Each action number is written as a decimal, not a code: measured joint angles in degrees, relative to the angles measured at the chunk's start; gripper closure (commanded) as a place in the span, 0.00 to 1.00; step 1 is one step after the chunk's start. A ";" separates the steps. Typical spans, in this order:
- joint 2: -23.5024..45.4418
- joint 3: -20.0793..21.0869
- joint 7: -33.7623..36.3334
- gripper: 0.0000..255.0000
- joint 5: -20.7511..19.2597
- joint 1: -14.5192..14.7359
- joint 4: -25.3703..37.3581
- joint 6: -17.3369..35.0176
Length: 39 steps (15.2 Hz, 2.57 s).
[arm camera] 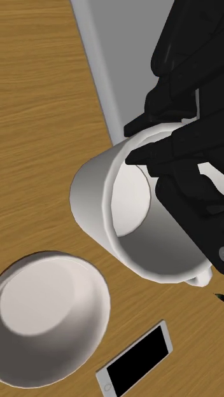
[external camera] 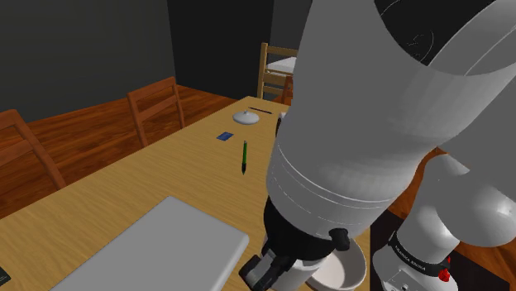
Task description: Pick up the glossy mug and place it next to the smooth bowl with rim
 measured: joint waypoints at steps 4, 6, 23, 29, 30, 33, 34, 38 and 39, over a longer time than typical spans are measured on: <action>0.90 1.06 0.89 1.00 -0.31 -0.15 -2.45 3.16; 1.16 1.41 1.19 1.00 -0.39 -0.17 -3.45 4.37; 8.13 6.69 6.74 1.00 -5.18 -2.64 -12.01 18.00; 11.19 8.44 9.49 1.00 -8.14 -3.82 -13.77 21.64; 11.29 8.48 9.57 1.00 -8.24 -3.86 -13.79 21.73; 11.40 8.54 9.68 1.00 -8.36 -3.89 -13.81 21.82; 11.40 8.54 9.68 0.00 -8.36 -3.90 -13.81 21.82; 11.41 8.55 9.69 0.00 -8.38 -3.90 -13.80 21.83; 11.41 8.55 9.69 0.00 -8.38 -3.90 -13.80 21.83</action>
